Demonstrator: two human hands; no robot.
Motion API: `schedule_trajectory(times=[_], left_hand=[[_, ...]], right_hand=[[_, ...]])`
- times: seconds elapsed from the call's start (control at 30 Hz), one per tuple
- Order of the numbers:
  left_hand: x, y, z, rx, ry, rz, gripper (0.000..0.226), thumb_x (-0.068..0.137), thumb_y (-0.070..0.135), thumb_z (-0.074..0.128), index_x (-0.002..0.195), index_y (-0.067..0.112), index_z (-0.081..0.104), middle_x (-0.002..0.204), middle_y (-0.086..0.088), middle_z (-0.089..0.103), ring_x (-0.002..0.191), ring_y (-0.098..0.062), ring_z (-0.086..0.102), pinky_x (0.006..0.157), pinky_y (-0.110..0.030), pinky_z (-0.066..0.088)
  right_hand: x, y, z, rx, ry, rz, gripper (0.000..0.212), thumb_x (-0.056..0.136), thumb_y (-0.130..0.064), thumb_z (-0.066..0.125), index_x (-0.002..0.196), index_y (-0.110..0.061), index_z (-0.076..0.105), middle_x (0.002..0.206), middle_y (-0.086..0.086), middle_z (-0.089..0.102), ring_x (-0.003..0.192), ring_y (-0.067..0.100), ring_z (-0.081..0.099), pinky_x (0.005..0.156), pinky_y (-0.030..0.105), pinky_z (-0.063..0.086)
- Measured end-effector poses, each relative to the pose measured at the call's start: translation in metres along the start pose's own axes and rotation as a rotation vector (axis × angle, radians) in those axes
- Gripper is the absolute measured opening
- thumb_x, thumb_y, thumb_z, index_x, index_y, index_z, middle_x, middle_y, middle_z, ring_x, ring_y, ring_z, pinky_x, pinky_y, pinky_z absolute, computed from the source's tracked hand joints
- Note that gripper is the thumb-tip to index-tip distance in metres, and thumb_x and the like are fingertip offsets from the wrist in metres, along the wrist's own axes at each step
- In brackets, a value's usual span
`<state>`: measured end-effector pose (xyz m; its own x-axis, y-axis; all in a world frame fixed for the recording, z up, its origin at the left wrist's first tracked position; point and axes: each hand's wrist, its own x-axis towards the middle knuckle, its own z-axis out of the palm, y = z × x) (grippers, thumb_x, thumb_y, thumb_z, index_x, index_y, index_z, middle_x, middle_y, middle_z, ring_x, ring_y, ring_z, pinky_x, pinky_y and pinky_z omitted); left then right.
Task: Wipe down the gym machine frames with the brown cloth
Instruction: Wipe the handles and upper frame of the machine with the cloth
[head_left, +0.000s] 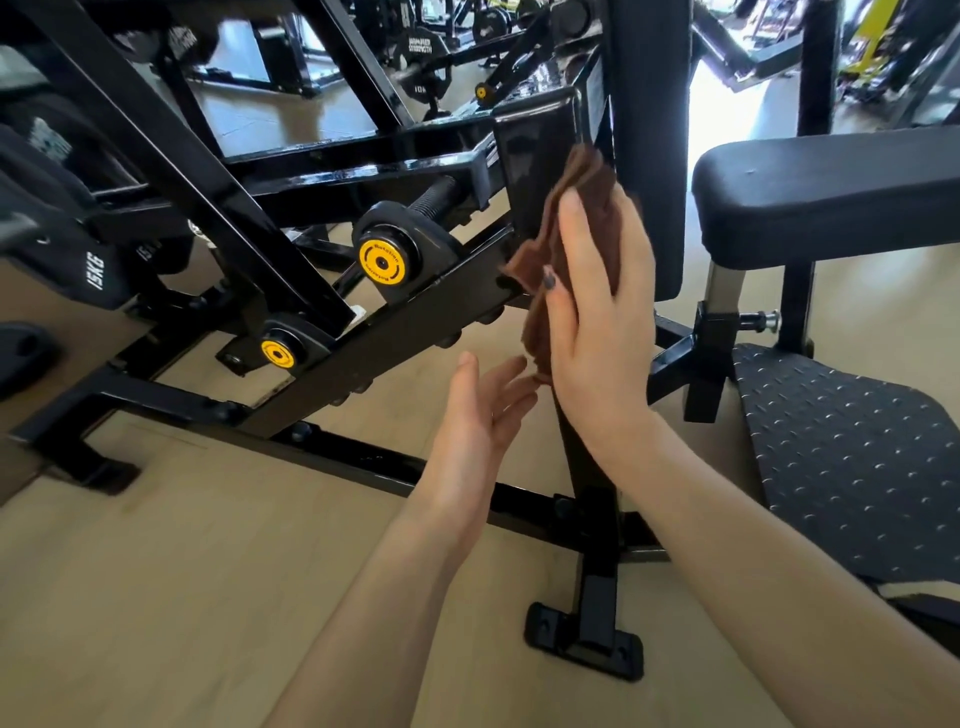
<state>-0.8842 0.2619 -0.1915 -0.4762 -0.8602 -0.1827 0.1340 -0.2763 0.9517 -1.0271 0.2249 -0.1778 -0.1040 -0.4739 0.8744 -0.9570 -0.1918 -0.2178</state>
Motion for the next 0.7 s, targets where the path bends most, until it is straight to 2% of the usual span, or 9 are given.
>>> schedule_trajectory(times=[0.07,0.13,0.2,0.27,0.33,0.43,0.57,0.63,0.7], left_hand=[[-0.002,-0.003,-0.005,-0.007,0.024,-0.030,0.067,0.106,0.060,0.011,0.149,0.024,0.049,0.145,0.003,0.059,0.136,-0.009,0.051,0.127,-0.044,0.020],[-0.005,-0.007,-0.011,0.008,0.045,-0.070,0.067,0.105,0.060,0.012,0.147,0.025,0.050,0.144,0.003,0.059,0.135,-0.009,0.051,0.127,-0.045,0.019],[-0.004,-0.012,-0.020,0.043,0.068,-0.123,0.065,0.106,0.059,0.013,0.147,0.025,0.050,0.145,0.003,0.058,0.136,-0.012,0.050,0.127,-0.045,0.019],[-0.006,-0.019,-0.027,0.070,0.102,-0.188,0.062,0.107,0.058,0.016,0.147,0.025,0.049,0.145,0.002,0.057,0.137,-0.013,0.050,0.127,-0.044,0.020],[-0.008,-0.029,-0.032,0.103,0.123,-0.237,0.058,0.108,0.056,0.020,0.146,0.025,0.050,0.143,0.001,0.058,0.134,-0.014,0.052,0.125,-0.041,0.024],[-0.013,-0.047,-0.034,0.123,0.131,-0.299,0.055,0.108,0.054,0.027,0.147,0.022,0.050,0.141,-0.001,0.060,0.129,-0.016,0.055,0.120,-0.038,0.031],[-0.020,-0.056,-0.029,0.124,0.105,-0.321,0.057,0.105,0.059,0.034,0.148,0.023,0.049,0.131,0.002,0.064,0.116,-0.013,0.060,0.113,-0.039,0.037],[-0.028,-0.053,-0.023,0.098,0.069,-0.296,0.058,0.099,0.065,0.045,0.143,0.028,0.053,0.126,0.003,0.066,0.112,-0.011,0.064,0.102,-0.037,0.047],[-0.034,-0.046,-0.016,0.041,0.002,-0.279,0.059,0.089,0.072,0.057,0.135,0.036,0.060,0.124,0.000,0.069,0.112,-0.016,0.068,0.095,-0.040,0.054]], right_hand=[[-0.034,0.012,-0.002,-0.013,-0.106,-0.014,0.055,0.106,-0.023,0.050,0.156,-0.033,0.028,0.162,0.009,0.029,0.149,0.030,0.036,0.117,0.052,0.040],[-0.075,0.021,-0.015,-0.065,-0.189,0.067,0.048,0.106,-0.042,0.054,0.151,-0.042,0.040,0.156,-0.007,0.042,0.141,0.011,0.046,0.114,0.047,0.046],[-0.119,0.030,-0.033,-0.084,-0.365,0.087,0.050,0.102,-0.052,0.050,0.151,-0.042,0.041,0.154,-0.015,0.041,0.138,0.001,0.045,0.111,0.037,0.050],[-0.153,0.036,-0.055,-0.093,-0.492,0.115,0.055,0.104,-0.035,0.047,0.157,-0.027,0.039,0.160,-0.002,0.034,0.144,0.013,0.041,0.112,0.039,0.048],[-0.166,0.030,-0.070,-0.029,-0.534,0.245,0.058,0.102,-0.013,0.054,0.158,-0.020,0.039,0.159,0.006,0.037,0.142,0.023,0.045,0.111,0.044,0.049],[-0.161,0.011,-0.082,0.091,-0.558,0.376,0.061,0.102,-0.010,0.056,0.158,-0.025,0.036,0.154,-0.001,0.039,0.135,0.013,0.047,0.113,0.031,0.043],[-0.134,0.004,-0.096,0.049,-0.727,0.243,0.058,0.105,-0.019,0.053,0.159,-0.029,0.034,0.151,-0.002,0.041,0.127,0.012,0.052,0.109,0.028,0.048],[-0.118,-0.006,-0.101,0.081,-0.838,0.127,0.057,0.105,-0.021,0.053,0.158,-0.032,0.035,0.149,-0.003,0.043,0.125,0.011,0.052,0.107,0.028,0.049],[-0.102,-0.021,-0.095,0.090,-0.847,0.067,0.057,0.103,-0.026,0.050,0.157,-0.034,0.034,0.145,-0.004,0.045,0.121,0.010,0.052,0.103,0.029,0.052]])
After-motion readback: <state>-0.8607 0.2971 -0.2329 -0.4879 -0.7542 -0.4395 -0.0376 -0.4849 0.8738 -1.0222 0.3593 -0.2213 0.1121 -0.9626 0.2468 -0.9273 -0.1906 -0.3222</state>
